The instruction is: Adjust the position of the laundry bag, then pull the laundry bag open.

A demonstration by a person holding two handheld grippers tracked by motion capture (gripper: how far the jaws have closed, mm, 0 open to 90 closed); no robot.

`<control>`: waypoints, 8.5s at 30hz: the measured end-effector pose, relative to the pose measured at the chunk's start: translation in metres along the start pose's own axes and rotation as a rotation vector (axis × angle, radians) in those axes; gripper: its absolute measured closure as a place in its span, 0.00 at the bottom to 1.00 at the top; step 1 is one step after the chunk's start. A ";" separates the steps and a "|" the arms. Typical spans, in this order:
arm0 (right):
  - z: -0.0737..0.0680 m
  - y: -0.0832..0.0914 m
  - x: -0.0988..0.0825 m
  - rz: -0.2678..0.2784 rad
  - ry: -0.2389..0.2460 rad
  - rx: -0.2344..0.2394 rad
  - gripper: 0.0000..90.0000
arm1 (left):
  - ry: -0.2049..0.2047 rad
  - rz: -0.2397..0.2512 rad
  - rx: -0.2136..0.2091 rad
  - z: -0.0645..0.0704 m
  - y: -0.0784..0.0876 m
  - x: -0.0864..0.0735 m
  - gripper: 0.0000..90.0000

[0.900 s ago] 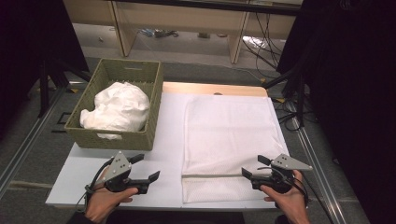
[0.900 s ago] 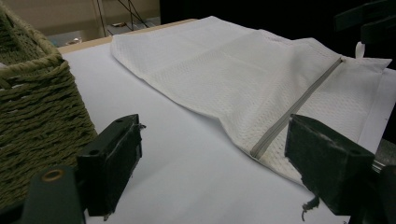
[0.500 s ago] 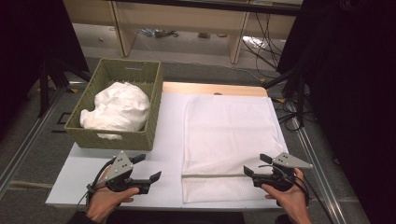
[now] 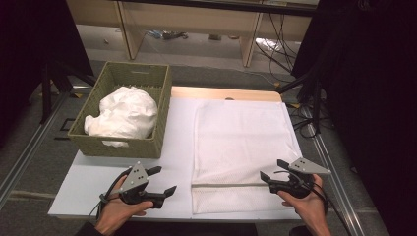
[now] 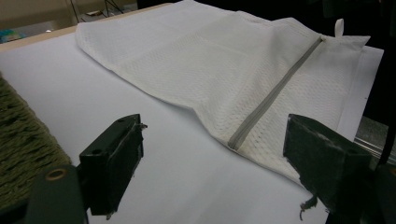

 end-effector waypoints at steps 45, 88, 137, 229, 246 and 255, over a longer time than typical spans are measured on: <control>0.155 -0.062 -0.011 -0.301 -0.233 -0.250 0.60 | -0.181 -0.314 -0.127 0.001 -0.096 -0.008 0.94; 0.098 -0.128 0.034 -0.371 0.047 -0.115 0.99 | -0.133 -0.385 -0.056 -0.047 -0.034 -0.021 0.93; 0.047 -0.011 -0.014 -0.348 -0.104 -0.069 0.41 | -0.104 -0.241 -0.089 0.003 -0.062 0.017 0.20; -0.030 -0.011 0.021 -0.263 0.294 0.186 0.95 | -0.093 -0.204 -0.423 0.091 -0.203 0.056 0.95; -0.011 -0.011 0.013 -0.359 0.317 0.041 0.95 | -0.090 -0.289 -0.400 0.078 -0.193 0.047 0.96; -0.005 -0.013 0.007 -0.385 0.312 0.015 0.95 | -0.119 -0.317 -0.379 0.071 -0.180 0.044 0.95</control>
Point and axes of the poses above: each handheld gripper's, and its own axes: y roughly backward along the jaws, x roughly out of its top, z roughly to its right, the point moved 2 cm from there along -y, roughly forward along the jaws
